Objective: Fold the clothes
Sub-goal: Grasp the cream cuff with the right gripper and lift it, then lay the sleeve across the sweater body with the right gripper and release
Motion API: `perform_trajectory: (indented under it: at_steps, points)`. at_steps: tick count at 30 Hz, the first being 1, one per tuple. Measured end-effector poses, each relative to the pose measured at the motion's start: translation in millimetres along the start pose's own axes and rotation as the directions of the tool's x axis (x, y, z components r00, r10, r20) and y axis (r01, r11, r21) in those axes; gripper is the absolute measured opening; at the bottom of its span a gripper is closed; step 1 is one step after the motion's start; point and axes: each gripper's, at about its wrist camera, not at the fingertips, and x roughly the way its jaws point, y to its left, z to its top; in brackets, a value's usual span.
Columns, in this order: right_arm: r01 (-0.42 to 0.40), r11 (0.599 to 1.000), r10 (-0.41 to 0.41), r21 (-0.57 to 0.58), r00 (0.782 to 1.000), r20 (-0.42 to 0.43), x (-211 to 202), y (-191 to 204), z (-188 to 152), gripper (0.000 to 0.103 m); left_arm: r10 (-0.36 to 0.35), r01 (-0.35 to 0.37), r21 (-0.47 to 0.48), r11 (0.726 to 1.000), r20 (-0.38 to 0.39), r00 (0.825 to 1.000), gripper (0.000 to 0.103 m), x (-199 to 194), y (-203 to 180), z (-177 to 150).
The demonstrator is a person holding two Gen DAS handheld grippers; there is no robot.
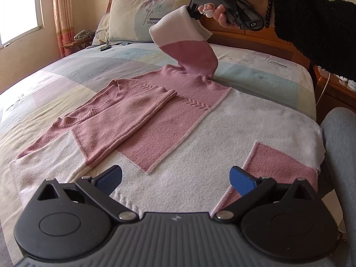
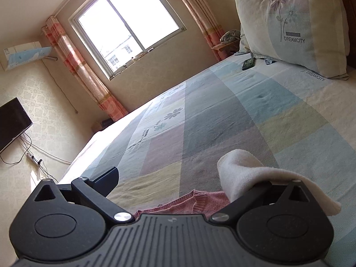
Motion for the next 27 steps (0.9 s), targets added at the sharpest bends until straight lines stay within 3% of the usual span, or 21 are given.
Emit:
perform_trajectory:
  at_steps: [9, 19, 27]
  points:
    - [-0.084, 0.993, 0.079, -0.083, 0.995, -0.063, 14, 48, -7, 0.103, 0.015, -0.015, -0.014, 1.0, -0.003, 1.0, 0.102, -2, 6, -3]
    - [-0.118, 0.986, 0.096, -0.116, 0.979, -0.181, 53, 76, -36, 0.103, 0.024, -0.024, -0.044, 0.999, -0.017, 1.0, 0.102, -3, 16, -9]
    - [-0.127, 0.977, 0.068, -0.171, 0.947, -0.315, 86, 84, -73, 0.103, 0.026, -0.028, -0.054, 0.998, -0.044, 0.999, 0.102, 2, 20, -13]
